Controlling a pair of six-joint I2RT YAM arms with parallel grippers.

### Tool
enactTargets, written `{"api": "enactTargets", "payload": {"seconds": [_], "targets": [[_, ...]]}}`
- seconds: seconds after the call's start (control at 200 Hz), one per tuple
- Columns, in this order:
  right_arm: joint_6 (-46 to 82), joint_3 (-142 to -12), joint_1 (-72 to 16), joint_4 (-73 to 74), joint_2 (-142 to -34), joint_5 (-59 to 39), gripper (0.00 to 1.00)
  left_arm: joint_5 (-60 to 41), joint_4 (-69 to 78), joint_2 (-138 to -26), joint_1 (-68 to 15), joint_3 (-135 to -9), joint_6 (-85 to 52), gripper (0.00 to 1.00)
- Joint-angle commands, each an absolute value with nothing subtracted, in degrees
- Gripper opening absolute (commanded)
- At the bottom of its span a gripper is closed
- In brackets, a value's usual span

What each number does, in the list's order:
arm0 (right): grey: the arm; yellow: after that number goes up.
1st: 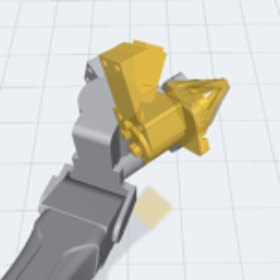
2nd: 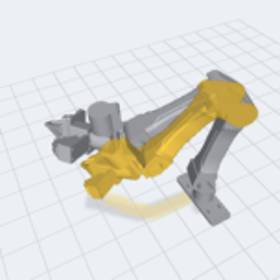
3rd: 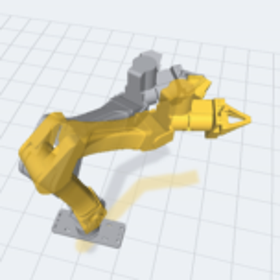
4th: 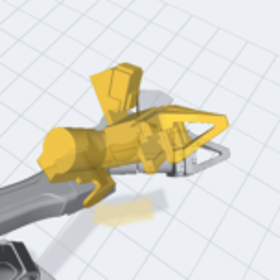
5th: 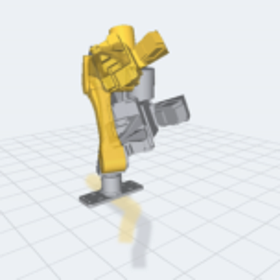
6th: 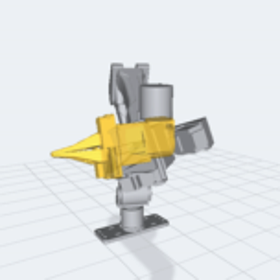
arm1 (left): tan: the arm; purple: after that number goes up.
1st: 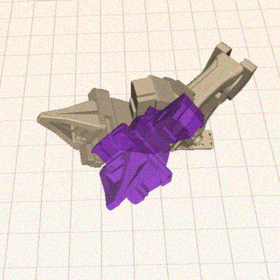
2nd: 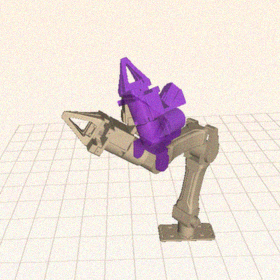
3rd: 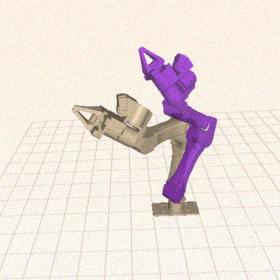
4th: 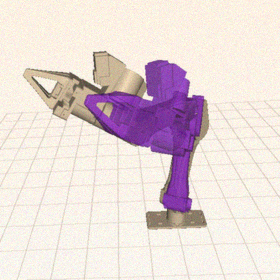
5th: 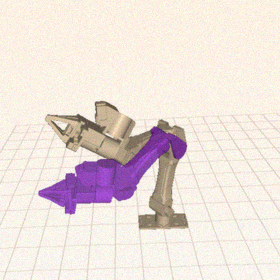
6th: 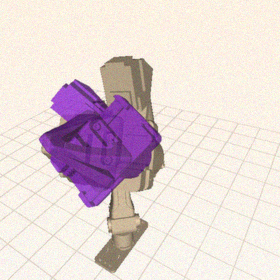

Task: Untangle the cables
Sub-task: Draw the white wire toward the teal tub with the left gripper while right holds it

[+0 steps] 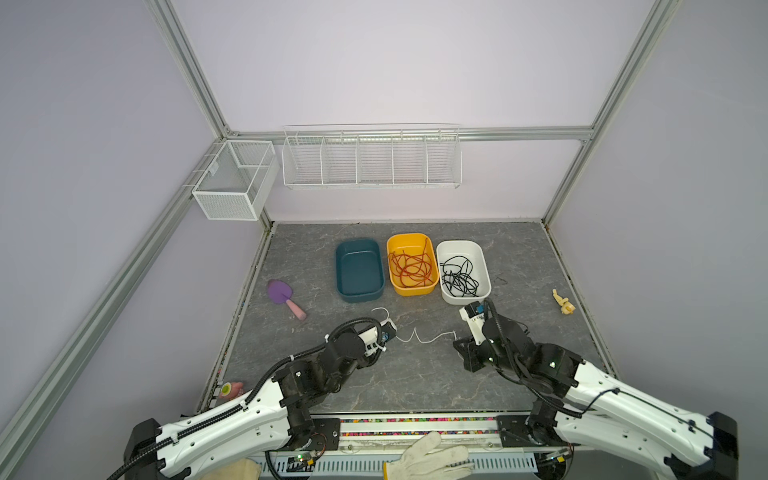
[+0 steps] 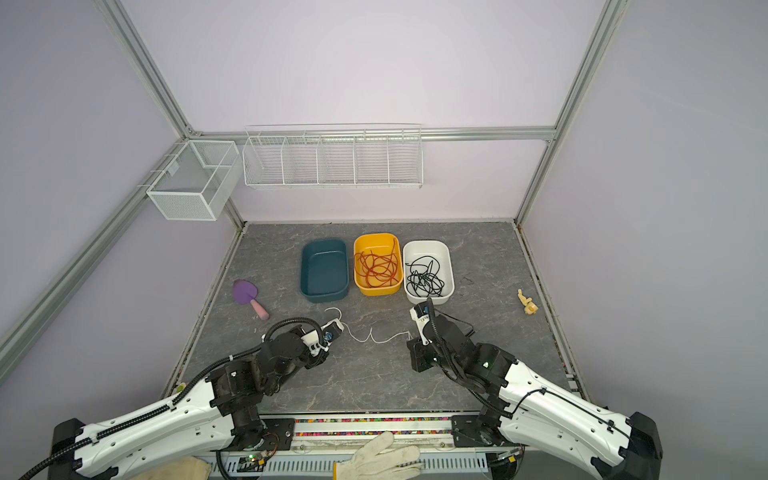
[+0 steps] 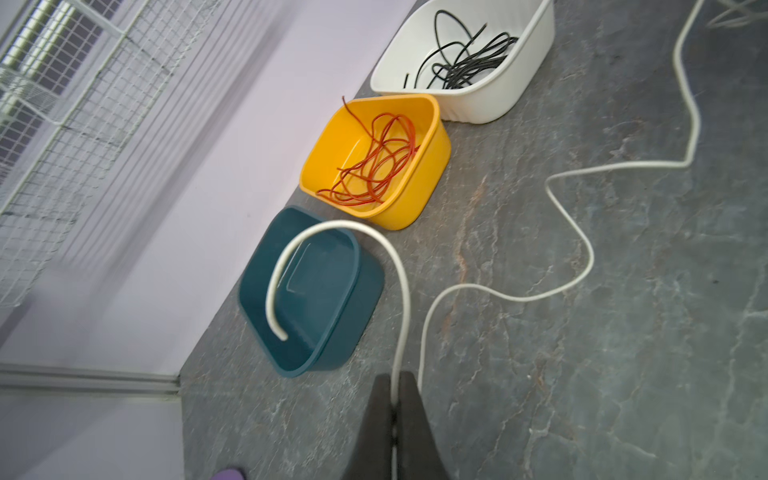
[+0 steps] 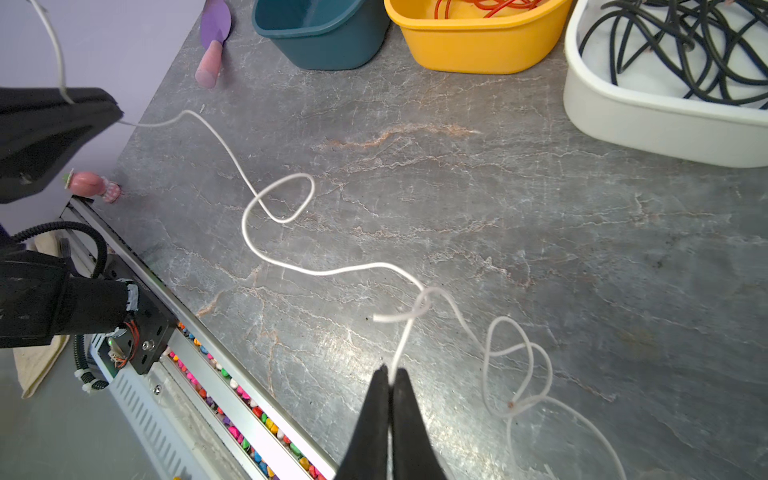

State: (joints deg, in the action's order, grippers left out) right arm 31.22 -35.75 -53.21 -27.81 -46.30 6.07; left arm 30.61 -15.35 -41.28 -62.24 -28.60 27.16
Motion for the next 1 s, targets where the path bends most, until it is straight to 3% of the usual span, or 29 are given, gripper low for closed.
{"api": "enactTargets", "payload": {"seconds": [0.0,0.29,0.63,0.735,0.994], "targets": [[30.4,-34.15,-52.4,-29.77,-45.28,4.37,0.06,38.19,-13.92,-39.44,-61.09,-28.57,29.76,0.0],[29.63,-33.27,-51.91,-28.97,-46.11,0.68,0.06,46.75,-12.77,-41.37,-51.94,-32.43,30.89,0.0],[29.96,-32.0,-51.73,-28.98,-47.4,1.18,0.06,49.1,-14.9,-43.53,-51.42,-36.58,39.32,0.0],[30.83,-31.67,-51.06,-30.06,-46.18,3.06,0.06,45.87,-16.96,-40.28,-51.37,-36.46,42.97,0.0],[31.63,-30.95,-48.3,-30.09,-45.12,0.96,0.06,25.1,-32.03,-31.9,-51.35,-37.04,47.89,0.0]]}}
